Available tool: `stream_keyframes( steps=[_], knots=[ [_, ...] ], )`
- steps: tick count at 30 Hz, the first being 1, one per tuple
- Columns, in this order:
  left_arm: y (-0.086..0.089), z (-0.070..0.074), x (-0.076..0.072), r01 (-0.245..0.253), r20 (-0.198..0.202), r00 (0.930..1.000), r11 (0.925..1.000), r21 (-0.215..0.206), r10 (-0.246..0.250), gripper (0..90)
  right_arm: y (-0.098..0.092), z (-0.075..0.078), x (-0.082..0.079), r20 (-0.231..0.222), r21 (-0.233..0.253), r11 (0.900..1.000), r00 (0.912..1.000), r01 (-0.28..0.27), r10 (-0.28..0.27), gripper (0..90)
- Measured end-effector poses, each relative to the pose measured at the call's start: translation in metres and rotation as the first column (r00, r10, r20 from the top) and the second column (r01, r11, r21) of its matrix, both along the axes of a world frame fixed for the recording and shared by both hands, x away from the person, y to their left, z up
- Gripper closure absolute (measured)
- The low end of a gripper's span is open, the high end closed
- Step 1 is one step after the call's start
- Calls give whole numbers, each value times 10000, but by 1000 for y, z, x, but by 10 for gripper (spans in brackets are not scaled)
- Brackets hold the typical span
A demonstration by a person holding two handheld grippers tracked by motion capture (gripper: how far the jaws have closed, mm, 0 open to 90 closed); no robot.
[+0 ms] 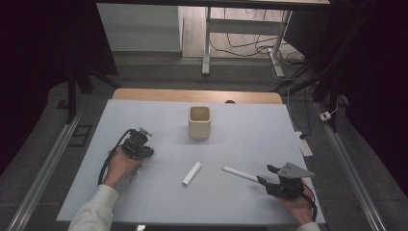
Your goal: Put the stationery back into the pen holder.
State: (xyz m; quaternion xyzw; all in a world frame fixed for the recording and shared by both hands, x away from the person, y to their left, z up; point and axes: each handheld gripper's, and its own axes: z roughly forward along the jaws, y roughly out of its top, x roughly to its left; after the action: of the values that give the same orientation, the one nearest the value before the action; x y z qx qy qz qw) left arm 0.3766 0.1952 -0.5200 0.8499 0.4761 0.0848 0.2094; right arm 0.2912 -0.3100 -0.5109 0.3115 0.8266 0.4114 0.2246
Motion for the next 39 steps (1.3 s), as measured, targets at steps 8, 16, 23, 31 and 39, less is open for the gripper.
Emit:
stream_keyframes(
  steps=[8,16,23,31,39],
  knots=[
    [-1,0,-1,15,89,10000,10000,34,-15,793,0,0,0,3,-62,10000,10000,0,0,398],
    [-1,0,-2,88,147,9999,10000,46,-89,794,-1,1,0,-40,204,9998,10000,-4,5,398],
    [1,6,-5,202,382,9991,9994,-285,-191,794,-1,1,0,-51,187,9998,10000,6,-5,396],
    [6,25,-13,346,832,9961,9961,-817,-278,795,-1,0,0,-55,188,9998,10000,5,-4,396],
    [13,51,-25,445,1674,9857,9899,-1346,-215,794,0,-1,0,-77,105,9999,10000,19,-19,395]
  ],
)
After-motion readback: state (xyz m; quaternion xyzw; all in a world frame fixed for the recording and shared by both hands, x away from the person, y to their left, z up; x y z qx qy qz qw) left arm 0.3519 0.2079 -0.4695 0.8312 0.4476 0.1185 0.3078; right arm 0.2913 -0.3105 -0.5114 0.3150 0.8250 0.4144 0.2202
